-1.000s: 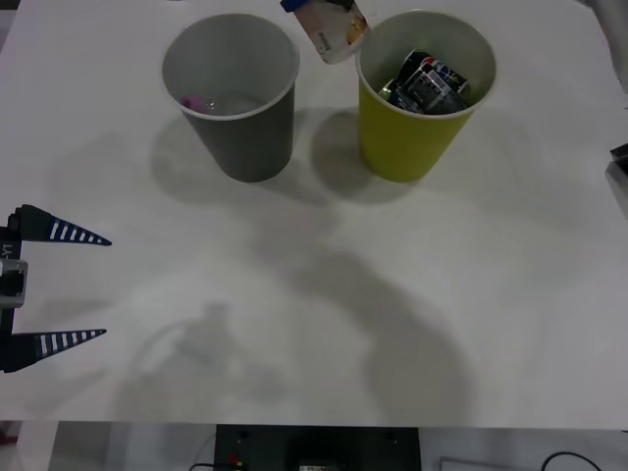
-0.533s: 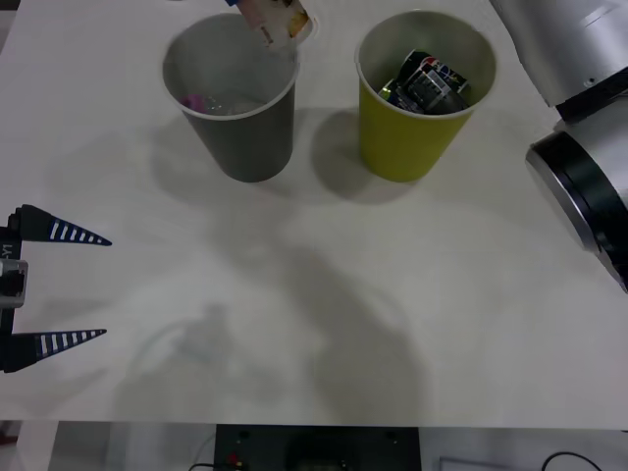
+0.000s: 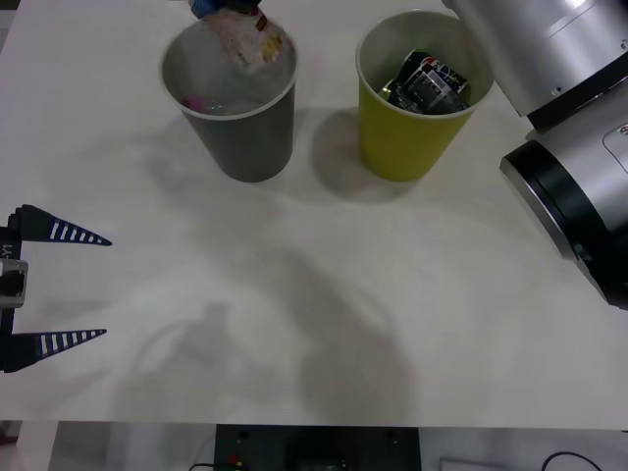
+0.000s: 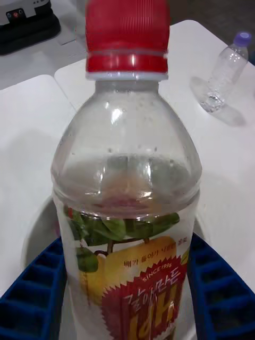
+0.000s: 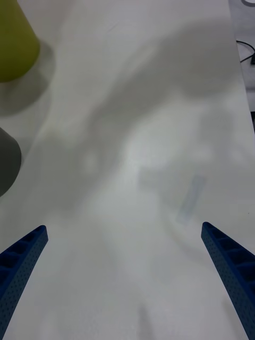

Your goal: Put the can into the green bin and the plastic bottle into the gray bin

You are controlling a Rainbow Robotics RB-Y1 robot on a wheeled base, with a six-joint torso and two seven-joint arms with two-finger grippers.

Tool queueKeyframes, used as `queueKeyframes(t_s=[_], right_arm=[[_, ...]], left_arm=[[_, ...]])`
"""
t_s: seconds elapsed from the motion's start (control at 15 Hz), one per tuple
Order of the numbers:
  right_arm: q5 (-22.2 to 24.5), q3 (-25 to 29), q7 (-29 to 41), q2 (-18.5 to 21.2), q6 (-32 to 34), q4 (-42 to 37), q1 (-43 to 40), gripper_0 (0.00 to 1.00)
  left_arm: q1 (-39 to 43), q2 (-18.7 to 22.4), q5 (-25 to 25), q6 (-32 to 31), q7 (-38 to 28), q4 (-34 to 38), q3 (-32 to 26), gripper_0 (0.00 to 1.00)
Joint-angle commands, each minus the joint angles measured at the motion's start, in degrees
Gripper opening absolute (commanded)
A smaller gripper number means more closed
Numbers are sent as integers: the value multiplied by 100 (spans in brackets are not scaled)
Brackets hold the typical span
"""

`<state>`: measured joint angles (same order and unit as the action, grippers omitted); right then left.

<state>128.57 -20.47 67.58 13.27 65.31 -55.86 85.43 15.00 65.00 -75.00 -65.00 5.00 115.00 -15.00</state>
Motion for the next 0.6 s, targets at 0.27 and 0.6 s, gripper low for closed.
queueKeyframes(t_s=[0.27, 0.6], right_arm=[[-139, -1, 45, 44, 61, -13, -44, 100], [-271, 140, 124, 651, 685, -786, -343, 100]], left_arm=[[0, 0, 0, 0, 0, 0, 0, 100], [0, 0, 0, 0, 0, 0, 0, 100]])
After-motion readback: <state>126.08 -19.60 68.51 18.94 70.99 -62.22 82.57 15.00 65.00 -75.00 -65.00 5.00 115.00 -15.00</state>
